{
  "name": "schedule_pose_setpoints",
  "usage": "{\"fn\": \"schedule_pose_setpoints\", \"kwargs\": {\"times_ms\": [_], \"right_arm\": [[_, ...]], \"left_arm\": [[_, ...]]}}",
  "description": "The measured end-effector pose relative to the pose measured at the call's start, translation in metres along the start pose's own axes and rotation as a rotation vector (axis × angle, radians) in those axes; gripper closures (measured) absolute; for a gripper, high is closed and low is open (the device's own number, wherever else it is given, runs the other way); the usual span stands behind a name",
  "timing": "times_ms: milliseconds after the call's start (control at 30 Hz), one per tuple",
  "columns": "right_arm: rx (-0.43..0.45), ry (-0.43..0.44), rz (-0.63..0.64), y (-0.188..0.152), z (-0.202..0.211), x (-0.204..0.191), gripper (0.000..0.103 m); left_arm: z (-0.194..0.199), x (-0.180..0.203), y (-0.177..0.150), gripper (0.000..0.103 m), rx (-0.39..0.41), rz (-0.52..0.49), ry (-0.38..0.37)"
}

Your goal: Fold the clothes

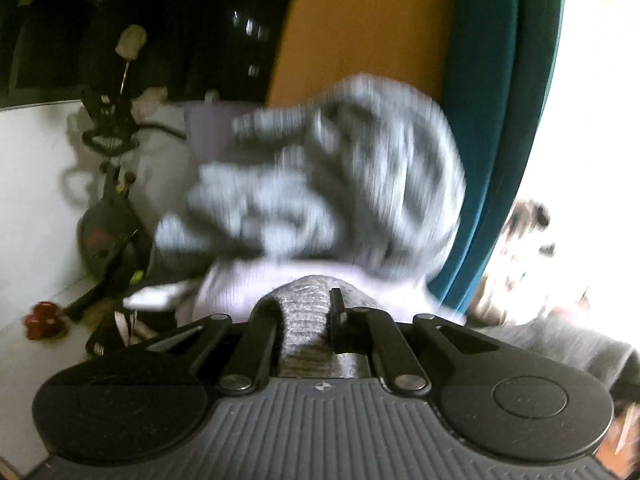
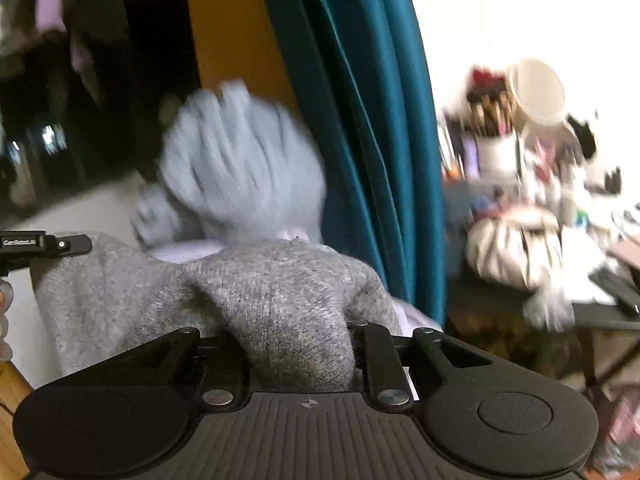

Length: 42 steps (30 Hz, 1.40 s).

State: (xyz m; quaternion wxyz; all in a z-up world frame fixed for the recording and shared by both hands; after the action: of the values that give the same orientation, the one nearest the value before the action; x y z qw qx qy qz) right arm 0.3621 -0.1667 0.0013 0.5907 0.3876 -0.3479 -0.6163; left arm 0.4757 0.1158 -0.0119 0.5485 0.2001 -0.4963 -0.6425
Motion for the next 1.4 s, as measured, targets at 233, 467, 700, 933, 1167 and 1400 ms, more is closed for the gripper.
{"fn": "schedule_pose_setpoints", "kwargs": {"times_ms": [233, 467, 700, 933, 1167, 1400], "right_arm": [[-0.122, -0.046, -0.001, -0.025, -0.044, -0.005, 0.084], [-0.164, -0.065, 0.004, -0.035, -0.05, -0.009, 0.082], [-0.191, -0.073, -0.011, -0.043, -0.056, -0.008, 0.081], [-0.209, -0.079, -0.032, -0.05, -0.059, -0.009, 0.078], [-0.225, -0.084, -0.063, -0.053, -0.059, -0.006, 0.074], [-0.224, -0.081, -0.104, -0.053, -0.058, -0.002, 0.074]], "left_arm": [[-0.039, 0.005, -0.037, 0.096, -0.154, -0.026, 0.043], [-0.053, 0.003, -0.049, 0.095, -0.221, -0.016, 0.043], [-0.061, 0.0, -0.055, 0.095, -0.254, -0.015, 0.045], [-0.061, -0.005, -0.058, 0.092, -0.268, -0.009, 0.036], [-0.057, -0.012, -0.056, 0.07, -0.263, 0.013, 0.009], [-0.052, -0.02, -0.054, 0.057, -0.257, 0.034, -0.018]]}}
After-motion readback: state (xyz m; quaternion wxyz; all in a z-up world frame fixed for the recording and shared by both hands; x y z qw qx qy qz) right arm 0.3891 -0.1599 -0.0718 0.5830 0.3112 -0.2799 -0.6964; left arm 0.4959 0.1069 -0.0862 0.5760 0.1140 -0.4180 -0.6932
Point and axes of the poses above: each gripper's, at about its wrist camera, not at the fingertips, and z roughly against the way its jaws point, x to its right, y to its top, the point moved 6 cm from there along -z, roughly the way its jaws point, and after that the axes turned 8 degrees about z, right-handed, at the moved point
